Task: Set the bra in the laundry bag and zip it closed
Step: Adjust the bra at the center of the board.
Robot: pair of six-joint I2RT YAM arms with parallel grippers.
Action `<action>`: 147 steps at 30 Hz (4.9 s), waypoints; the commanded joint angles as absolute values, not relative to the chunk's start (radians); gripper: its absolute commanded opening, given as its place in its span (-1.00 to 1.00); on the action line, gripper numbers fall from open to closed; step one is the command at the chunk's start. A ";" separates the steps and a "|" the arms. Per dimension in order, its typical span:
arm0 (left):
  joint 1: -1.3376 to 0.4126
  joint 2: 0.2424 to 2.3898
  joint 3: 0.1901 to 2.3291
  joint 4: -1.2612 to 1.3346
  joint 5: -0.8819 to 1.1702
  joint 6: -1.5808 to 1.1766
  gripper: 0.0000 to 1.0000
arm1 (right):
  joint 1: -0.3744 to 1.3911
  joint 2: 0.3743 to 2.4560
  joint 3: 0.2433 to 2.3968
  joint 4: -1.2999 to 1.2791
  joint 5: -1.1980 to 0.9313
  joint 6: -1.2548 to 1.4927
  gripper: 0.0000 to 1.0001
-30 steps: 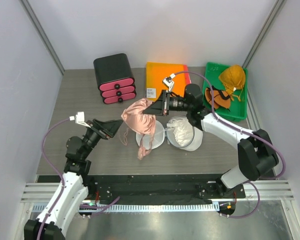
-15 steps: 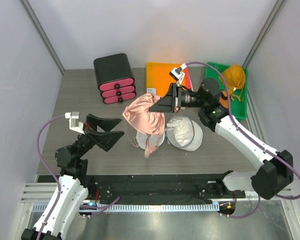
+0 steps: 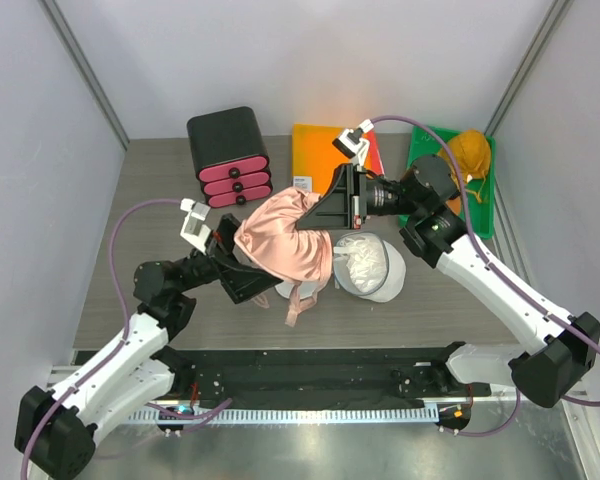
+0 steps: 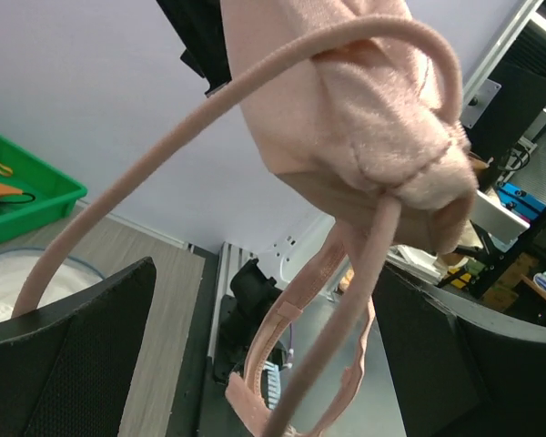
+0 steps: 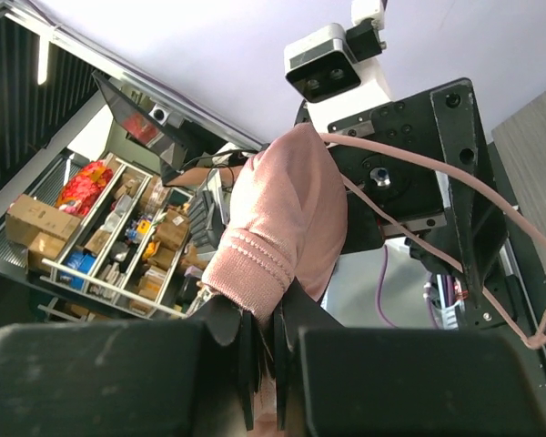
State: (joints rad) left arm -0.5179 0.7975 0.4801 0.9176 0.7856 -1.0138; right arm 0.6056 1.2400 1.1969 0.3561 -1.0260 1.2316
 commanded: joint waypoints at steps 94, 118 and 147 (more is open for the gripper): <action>-0.607 0.588 0.531 0.207 0.536 -0.874 -0.37 | 0.911 1.307 1.132 0.363 -0.166 0.517 -0.97; -0.598 0.331 0.337 -0.132 0.095 -1.114 -0.14 | 0.864 1.560 1.051 0.535 -0.127 0.880 -0.98; -0.598 0.408 0.463 -0.434 0.020 -1.178 -0.99 | 0.851 1.837 1.121 0.509 -0.301 0.919 -0.97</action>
State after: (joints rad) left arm -0.5999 0.3767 0.4305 -0.4110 0.0338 -1.1347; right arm 0.8543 1.7805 1.0866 0.4828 -0.2718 0.9646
